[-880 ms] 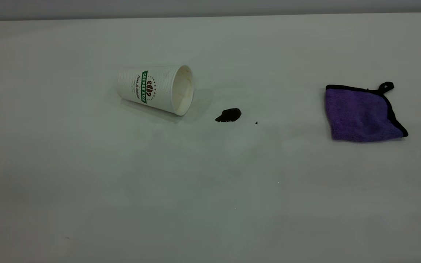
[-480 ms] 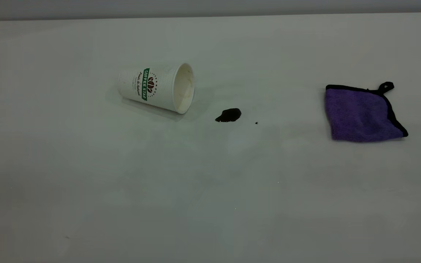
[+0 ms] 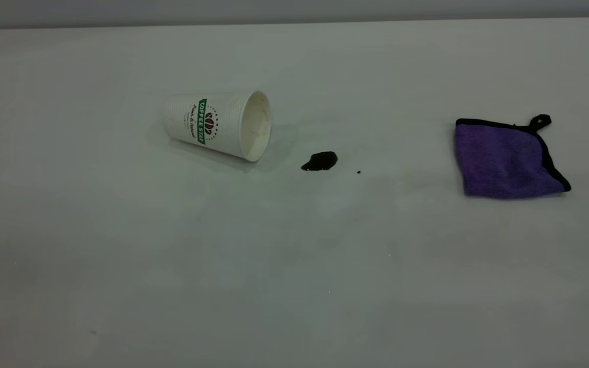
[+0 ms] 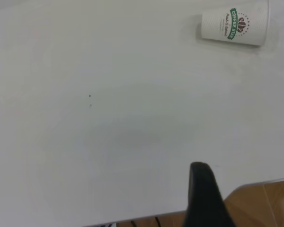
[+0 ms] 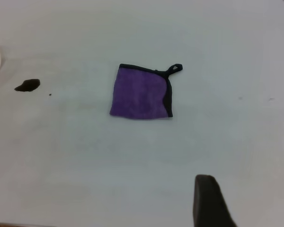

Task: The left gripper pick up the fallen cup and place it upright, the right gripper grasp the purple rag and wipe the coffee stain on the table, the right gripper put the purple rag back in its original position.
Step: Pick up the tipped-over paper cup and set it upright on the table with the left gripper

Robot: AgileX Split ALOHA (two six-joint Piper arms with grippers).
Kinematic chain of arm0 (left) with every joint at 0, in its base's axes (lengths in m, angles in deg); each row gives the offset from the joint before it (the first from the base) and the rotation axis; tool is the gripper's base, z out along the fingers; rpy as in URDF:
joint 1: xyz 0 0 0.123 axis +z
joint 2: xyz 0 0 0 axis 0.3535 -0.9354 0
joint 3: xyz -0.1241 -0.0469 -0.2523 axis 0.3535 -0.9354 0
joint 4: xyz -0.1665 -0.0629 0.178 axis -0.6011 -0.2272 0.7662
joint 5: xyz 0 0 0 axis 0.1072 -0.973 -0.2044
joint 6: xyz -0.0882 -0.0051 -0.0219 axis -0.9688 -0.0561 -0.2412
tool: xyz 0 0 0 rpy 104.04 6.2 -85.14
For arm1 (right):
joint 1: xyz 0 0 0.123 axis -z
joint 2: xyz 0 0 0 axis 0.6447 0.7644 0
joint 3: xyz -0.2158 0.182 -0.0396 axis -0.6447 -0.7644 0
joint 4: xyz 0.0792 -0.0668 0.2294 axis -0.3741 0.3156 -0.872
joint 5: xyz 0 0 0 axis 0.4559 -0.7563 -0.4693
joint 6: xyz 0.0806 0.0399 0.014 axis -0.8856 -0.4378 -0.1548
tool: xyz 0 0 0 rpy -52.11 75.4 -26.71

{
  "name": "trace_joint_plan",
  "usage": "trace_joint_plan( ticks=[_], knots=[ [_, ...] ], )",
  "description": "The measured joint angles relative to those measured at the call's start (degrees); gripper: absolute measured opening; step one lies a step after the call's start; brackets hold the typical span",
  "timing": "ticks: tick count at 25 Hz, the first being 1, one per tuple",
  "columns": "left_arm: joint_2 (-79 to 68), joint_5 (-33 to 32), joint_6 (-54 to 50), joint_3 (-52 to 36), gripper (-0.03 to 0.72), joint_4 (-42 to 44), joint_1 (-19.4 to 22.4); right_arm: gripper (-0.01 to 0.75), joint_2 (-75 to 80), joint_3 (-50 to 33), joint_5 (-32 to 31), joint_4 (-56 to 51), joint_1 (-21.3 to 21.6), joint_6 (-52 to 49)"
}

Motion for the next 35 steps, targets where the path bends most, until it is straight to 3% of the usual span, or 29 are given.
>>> trace_joint_plan(
  ticks=[11, 17, 24, 28, 31, 35],
  knots=[
    [-1.33, 0.00, -0.52, 0.27, 0.521, 0.71, 0.00, 0.437, 0.00, 0.00, 0.00, 0.00, 0.00, 0.00],
    [-17.70, 1.35, -3.40, 6.38, 0.529, 6.73, 0.00, 0.437, 0.00, 0.00, 0.00, 0.00, 0.00, 0.00],
    [-41.31, 9.73, -2.58, 15.87, 0.701, 9.51, 0.00, 0.437, 0.00, 0.00, 0.00, 0.00, 0.00, 0.00],
    [-51.55, 13.36, -1.71, 20.16, 0.706, 8.84, -0.14, 0.437, 0.00, 0.00, 0.00, 0.00, 0.00, 0.00],
    [-59.00, 17.38, -2.51, 22.50, 0.706, 8.89, -2.68, 0.437, 0.00, 0.00, 0.00, 0.00, 0.00, 0.00],
    [-70.95, 20.74, -9.36, 27.01, 0.706, 14.48, -10.62, 0.437, 0.00, 0.00, 0.00, 0.00, 0.00, 0.00]
  ],
)
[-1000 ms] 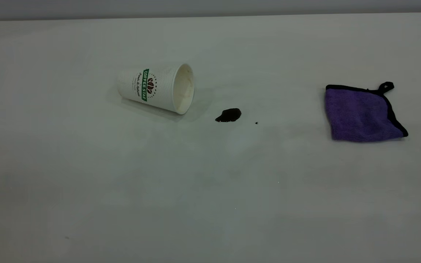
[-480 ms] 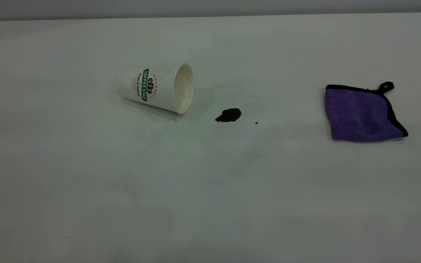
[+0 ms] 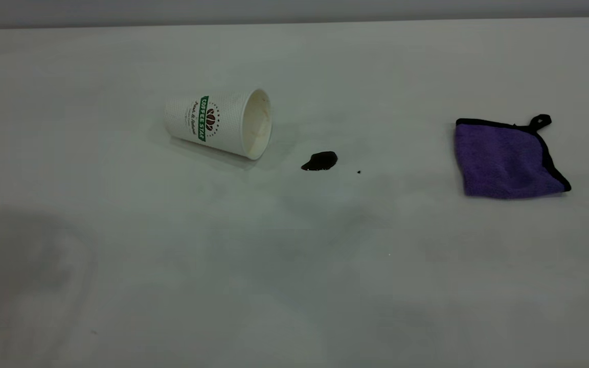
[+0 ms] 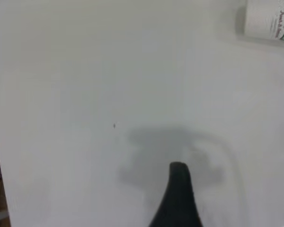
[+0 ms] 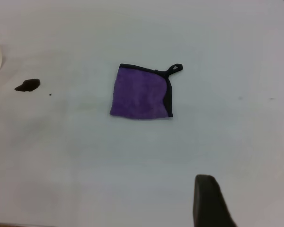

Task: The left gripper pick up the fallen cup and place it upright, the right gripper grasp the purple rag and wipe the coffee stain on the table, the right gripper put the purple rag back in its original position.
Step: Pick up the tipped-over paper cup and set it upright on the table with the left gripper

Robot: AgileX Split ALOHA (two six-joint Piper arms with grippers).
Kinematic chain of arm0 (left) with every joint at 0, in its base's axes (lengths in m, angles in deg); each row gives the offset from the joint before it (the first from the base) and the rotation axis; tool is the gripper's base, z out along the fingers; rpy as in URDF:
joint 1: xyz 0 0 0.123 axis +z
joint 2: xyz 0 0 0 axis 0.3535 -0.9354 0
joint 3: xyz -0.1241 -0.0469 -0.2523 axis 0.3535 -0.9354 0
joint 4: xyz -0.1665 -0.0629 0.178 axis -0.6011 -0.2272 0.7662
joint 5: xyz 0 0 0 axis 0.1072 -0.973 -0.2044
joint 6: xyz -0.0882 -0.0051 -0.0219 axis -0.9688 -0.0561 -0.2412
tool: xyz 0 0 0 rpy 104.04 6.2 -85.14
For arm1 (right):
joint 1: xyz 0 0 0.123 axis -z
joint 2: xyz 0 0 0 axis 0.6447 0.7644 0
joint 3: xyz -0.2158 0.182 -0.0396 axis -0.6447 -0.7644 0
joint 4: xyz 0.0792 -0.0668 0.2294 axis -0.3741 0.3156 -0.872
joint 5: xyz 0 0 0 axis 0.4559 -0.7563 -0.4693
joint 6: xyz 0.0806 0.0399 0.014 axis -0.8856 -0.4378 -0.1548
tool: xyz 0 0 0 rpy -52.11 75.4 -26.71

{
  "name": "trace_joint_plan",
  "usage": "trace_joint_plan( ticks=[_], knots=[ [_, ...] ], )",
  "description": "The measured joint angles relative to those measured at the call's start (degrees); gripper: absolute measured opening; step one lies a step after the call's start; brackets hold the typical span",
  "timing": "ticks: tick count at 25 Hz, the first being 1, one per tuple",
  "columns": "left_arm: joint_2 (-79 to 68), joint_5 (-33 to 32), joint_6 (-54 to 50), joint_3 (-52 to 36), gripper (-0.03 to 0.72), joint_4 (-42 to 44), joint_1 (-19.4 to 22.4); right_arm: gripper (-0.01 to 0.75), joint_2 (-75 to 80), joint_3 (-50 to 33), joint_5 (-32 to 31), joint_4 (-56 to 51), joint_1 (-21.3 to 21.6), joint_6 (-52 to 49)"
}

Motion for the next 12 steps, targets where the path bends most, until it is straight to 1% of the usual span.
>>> trace_joint_plan(
  ticks=[3, 6, 7, 9, 12],
  knots=[
    [-10.19, -0.53, -10.29, 5.03, 0.704, 10.05, -7.46, 0.437, 0.00, 0.00, 0.00, 0.00, 0.00, 0.00],
    [-20.66, -4.00, -21.10, 11.82, 0.702, 20.27, -15.14, 0.437, 0.00, 0.00, 0.00, 0.00, 0.00, 0.00],
    [-24.25, -5.17, -24.09, 13.82, 0.701, 22.96, -17.03, 0.437, 0.00, 0.00, 0.00, 0.00, 0.00, 0.00],
    [-30.78, -6.28, -28.37, 18.46, 0.699, 26.56, -20.99, 0.437, 0.00, 0.00, 0.00, 0.00, 0.00, 0.00],
    [-41.02, -6.96, -31.84, 25.40, 0.698, 30.35, -25.61, 0.437, 0.00, 0.00, 0.00, 0.00, 0.00, 0.00]
  ],
)
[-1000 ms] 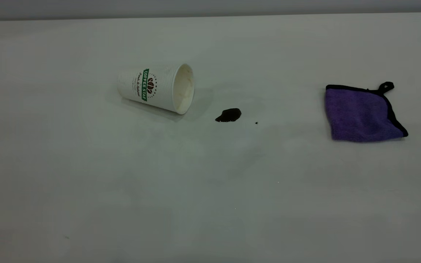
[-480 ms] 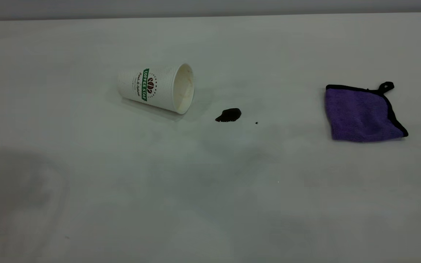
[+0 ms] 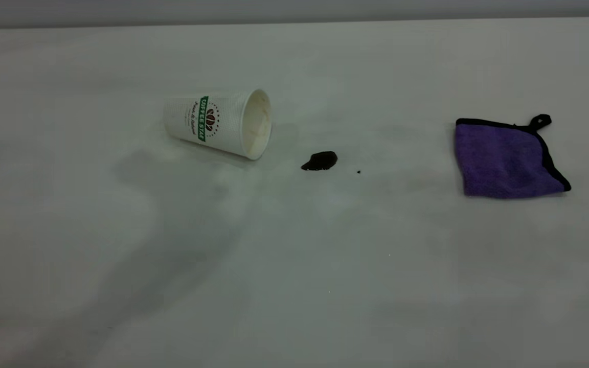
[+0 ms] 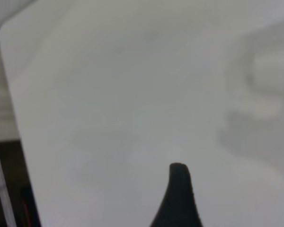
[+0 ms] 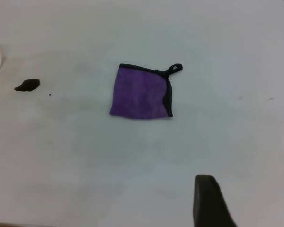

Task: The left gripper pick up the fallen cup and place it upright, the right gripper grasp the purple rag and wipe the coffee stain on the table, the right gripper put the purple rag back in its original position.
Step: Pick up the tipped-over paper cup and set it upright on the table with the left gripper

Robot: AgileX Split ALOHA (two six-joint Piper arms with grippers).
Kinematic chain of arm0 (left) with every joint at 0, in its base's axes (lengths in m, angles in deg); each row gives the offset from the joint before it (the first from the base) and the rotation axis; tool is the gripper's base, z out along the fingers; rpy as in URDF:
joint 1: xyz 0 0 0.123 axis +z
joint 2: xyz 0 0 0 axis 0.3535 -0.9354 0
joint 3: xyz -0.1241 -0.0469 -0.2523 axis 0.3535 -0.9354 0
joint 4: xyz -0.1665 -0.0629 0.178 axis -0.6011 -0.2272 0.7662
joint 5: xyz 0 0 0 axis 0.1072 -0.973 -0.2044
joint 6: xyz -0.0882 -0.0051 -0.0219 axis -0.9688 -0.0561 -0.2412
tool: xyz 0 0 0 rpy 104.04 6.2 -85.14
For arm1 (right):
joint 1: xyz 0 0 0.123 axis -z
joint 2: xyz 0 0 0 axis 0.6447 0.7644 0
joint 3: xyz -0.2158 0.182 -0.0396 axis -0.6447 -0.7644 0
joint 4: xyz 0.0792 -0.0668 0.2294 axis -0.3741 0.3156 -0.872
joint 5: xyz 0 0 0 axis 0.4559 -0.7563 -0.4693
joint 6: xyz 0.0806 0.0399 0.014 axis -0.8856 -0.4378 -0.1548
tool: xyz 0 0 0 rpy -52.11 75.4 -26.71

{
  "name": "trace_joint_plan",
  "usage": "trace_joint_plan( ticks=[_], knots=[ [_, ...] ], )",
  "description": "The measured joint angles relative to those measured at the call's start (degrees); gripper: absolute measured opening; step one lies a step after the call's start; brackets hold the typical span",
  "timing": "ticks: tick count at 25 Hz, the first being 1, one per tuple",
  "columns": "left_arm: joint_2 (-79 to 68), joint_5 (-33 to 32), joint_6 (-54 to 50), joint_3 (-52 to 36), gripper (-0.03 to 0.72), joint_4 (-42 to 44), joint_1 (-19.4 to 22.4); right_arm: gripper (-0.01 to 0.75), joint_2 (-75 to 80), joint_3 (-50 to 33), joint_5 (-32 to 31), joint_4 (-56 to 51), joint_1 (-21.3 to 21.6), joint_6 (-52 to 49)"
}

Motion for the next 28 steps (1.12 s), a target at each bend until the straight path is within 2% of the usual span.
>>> trace_joint_plan(
  ticks=[5, 12, 17, 25, 28],
  knots=[
    [-15.69, -4.20, -1.38, 13.73, 0.698, 2.61, -4.52, 0.437, 0.00, 0.00, 0.00, 0.00, 0.00, 0.00],
    [-29.71, -4.81, 0.14, 25.92, 0.694, 4.17, -5.56, 0.437, 0.00, 0.00, 0.00, 0.00, 0.00, 0.00],
    [-35.73, -4.75, 1.31, 30.04, 0.685, 5.28, -5.56, 0.437, 0.00, 0.00, 0.00, 0.00, 0.00, 0.00],
    [-39.63, -4.81, 1.49, 30.50, 0.670, 6.93, -5.30, 0.437, 0.00, 0.00, 0.00, 0.00, 0.00, 0.00],
    [-40.25, -6.26, 1.44, 30.63, 0.633, 7.72, -4.48, 0.437, 0.00, 0.00, 0.00, 0.00, 0.00, 0.00]
  ],
)
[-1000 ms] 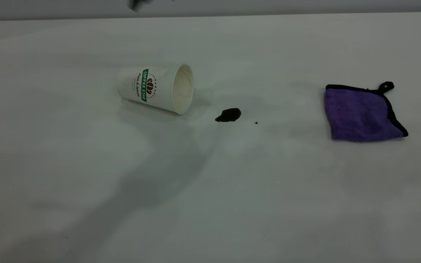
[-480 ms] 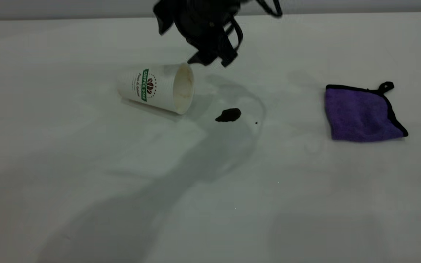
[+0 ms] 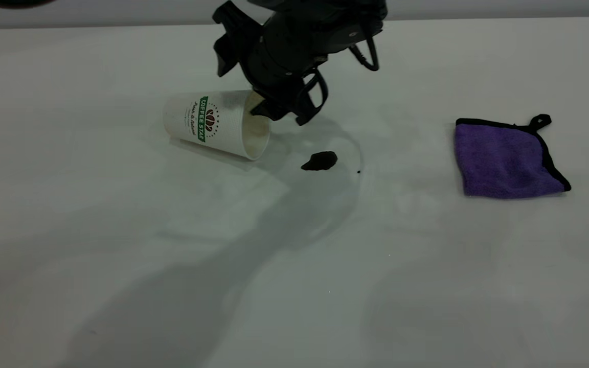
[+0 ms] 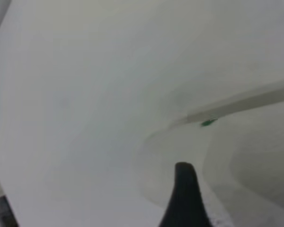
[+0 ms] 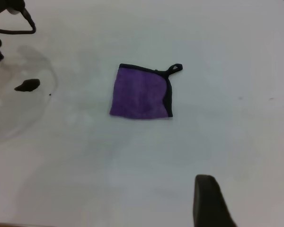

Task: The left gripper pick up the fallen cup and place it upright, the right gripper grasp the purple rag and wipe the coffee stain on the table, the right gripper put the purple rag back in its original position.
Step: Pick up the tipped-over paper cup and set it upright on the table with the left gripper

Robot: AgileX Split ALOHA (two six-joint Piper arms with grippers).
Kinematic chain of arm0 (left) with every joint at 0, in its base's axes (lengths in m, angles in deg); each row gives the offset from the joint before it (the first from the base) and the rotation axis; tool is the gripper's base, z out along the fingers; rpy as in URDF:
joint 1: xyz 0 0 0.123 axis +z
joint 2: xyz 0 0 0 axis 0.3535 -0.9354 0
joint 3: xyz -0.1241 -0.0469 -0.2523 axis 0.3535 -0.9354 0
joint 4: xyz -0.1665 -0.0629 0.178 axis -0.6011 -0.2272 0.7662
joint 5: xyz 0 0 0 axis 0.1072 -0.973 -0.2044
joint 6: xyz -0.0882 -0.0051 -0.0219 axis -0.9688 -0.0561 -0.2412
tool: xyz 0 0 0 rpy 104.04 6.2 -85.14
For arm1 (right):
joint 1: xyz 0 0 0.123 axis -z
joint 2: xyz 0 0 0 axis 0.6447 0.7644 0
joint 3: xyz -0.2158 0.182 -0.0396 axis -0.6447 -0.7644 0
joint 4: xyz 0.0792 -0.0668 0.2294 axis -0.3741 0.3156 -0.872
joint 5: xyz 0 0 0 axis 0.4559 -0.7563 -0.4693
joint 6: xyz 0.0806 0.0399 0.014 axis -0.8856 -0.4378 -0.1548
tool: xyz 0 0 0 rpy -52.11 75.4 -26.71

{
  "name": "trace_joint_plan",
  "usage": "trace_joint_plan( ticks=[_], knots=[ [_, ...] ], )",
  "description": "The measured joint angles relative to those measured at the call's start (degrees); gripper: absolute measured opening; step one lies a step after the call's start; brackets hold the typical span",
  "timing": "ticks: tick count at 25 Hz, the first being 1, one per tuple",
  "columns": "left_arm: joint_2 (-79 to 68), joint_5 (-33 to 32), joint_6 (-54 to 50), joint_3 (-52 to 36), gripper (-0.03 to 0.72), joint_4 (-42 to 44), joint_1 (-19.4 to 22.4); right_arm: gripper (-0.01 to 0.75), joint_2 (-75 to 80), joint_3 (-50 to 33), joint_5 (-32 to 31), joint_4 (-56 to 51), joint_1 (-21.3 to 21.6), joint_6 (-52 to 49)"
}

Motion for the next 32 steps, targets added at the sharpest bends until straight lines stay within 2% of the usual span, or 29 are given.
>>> trace_joint_plan(
  ticks=[4, 6, 9, 11, 16, 20, 25, 27, 32],
  knots=[
    [-0.97, -1.22, 0.81, 0.02, 0.494, 0.92, 1.44, 0.437, 0.00, 0.00, 0.00, 0.00, 0.00, 0.00],
    [-1.16, -1.75, 1.07, 0.02, 0.362, 2.99, 1.64, 0.437, 0.00, 0.00, 0.00, 0.00, 0.00, 0.00],
    [-1.16, -3.61, 2.70, 0.30, 0.125, 7.11, 1.64, 0.437, 0.00, 0.00, 0.00, 0.00, 0.00, 0.00],
    [-0.86, -5.74, 6.08, 0.90, 0.030, 7.86, 1.64, 0.437, 0.00, 0.00, 0.00, 0.00, 0.00, 0.00],
    [6.29, -8.99, 14.62, 1.71, 0.012, 6.72, 1.80, 0.437, 0.00, 0.00, 0.00, 0.00, 0.00, 0.00],
    [16.25, -7.53, 21.57, 1.85, 0.012, -4.12, 4.44, 0.437, 0.00, 0.00, 0.00, 0.00, 0.00, 0.00],
    [23.78, -5.27, 32.40, 2.05, 0.012, -26.32, 14.34, 0.437, 0.00, 0.00, 0.00, 0.00, 0.00, 0.00],
    [24.51, -4.62, 36.44, 2.05, 0.012, -32.74, 18.72, 0.437, 0.00, 0.00, 0.00, 0.00, 0.00, 0.00],
    [23.18, -0.88, 49.06, 2.05, 0.012, -47.88, 26.34, 0.437, 0.00, 0.00, 0.00, 0.00, 0.00, 0.00]
  ],
)
